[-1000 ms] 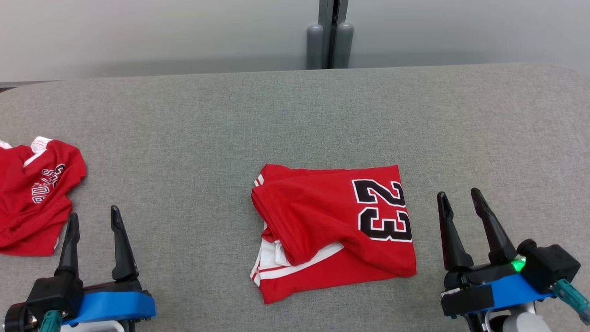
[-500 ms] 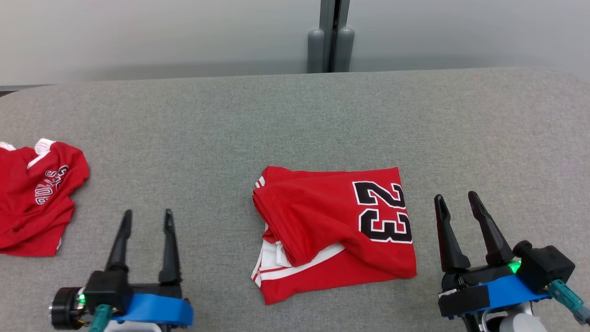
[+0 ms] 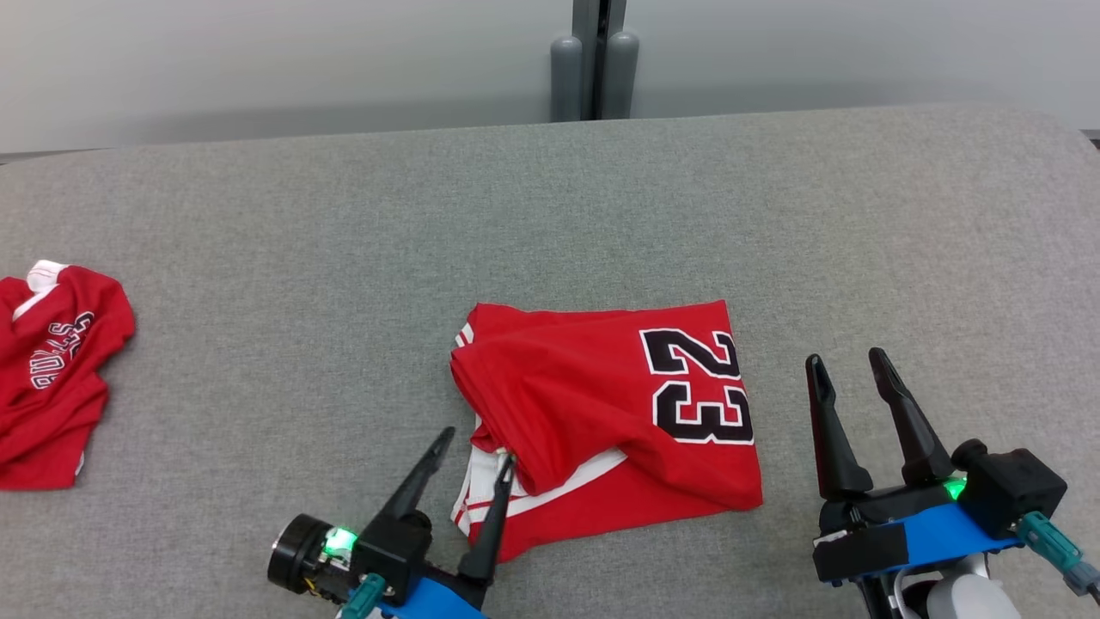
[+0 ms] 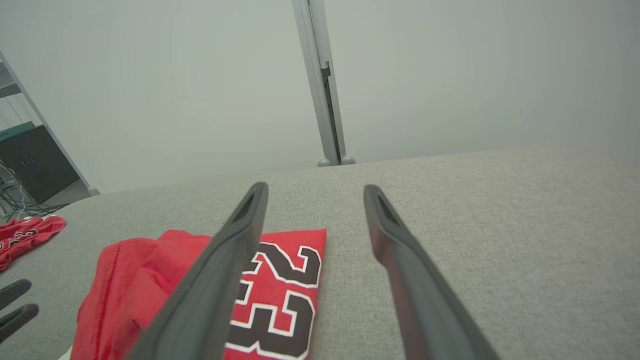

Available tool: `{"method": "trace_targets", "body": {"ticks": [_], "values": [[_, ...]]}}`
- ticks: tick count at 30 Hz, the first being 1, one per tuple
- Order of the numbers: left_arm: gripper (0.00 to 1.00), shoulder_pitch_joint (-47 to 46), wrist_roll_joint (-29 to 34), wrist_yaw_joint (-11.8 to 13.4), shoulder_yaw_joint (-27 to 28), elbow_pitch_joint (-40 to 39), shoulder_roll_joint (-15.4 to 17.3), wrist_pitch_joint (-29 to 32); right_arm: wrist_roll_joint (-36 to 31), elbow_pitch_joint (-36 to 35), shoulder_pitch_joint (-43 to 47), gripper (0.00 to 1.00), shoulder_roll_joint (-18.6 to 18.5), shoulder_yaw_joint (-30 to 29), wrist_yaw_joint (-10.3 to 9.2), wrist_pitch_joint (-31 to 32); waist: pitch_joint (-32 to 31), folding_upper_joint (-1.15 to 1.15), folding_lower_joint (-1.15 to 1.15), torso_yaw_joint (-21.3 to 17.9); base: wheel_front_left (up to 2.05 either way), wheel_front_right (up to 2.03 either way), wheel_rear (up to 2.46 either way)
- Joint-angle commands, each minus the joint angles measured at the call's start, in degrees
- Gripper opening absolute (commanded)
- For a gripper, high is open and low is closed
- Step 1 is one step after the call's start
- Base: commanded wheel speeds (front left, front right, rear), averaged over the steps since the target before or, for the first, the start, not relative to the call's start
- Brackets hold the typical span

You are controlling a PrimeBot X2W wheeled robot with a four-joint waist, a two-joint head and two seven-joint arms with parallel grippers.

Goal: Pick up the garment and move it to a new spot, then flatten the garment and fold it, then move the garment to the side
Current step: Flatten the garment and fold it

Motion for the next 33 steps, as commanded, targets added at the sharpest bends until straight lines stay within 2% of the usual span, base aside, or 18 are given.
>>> {"method": "trace_targets", "body": {"ticks": [1,10,19,20,21,22,23,33], "values": [[1.0,-0.9,-0.36,-0.39,-0.62,0.49,0.3,-0.24,0.42,0.1,-0.63,1.0,0.08,0.06,0.01,-0.16,0.08,0.0,0.0,-0.13,0.0,0.0,0.0],[1.0,-4.08,-3.49,-0.24,-9.96,7.04,2.1,-0.25,0.72,0.16,-1.53,1.0,0.12,0.3,0.01,-0.16,1.44,0.0,0.0,-1.56,0.0,0.0,0.0],[1.0,-7.63,-5.82,-0.25,-12.1,11.29,1.76,-0.25,0.9,0.25,-2.35,1.0,0.17,0.56,0.01,-0.16,2.65,0.0,0.0,-2.74,0.0,0.0,0.0],[0.72,-8.22,-6.23,-0.25,-12.04,11.71,1.6,-0.25,0.88,0.3,-2.33,1.0,0.18,0.57,0.01,-0.16,2.71,0.0,0.0,-2.82,0.0,0.0,0.0],[0.4,-8.77,-6.62,-0.25,-11.79,11.67,1.43,-0.25,0.89,0.36,-2.32,1.0,0.18,0.59,0.01,-0.16,2.76,0.0,0.0,-2.9,0.0,0.0,0.0],[0.24,-9.11,-7.12,-0.25,-11.41,11.63,1.28,-0.25,0.9,0.42,-2.33,1.0,0.19,0.62,0.01,-0.16,2.77,0.0,0.0,-2.95,0.0,0.0,0.0],[0.0,-9.17,-7.42,-0.25,-11.21,11.61,1.19,-0.25,0.91,0.45,-2.29,1.0,0.18,0.57,0.01,-0.16,2.75,0.0,0.0,-2.95,0.0,0.0,0.0],[0.0,-6.6,-8.82,-0.26,-10.75,9.54,2.32,-0.25,0.62,1.38,-1.1,1.0,0.17,-0.48,0.01,-0.16,1.61,0.0,0.0,-1.45,0.0,0.0,0.0]]}}
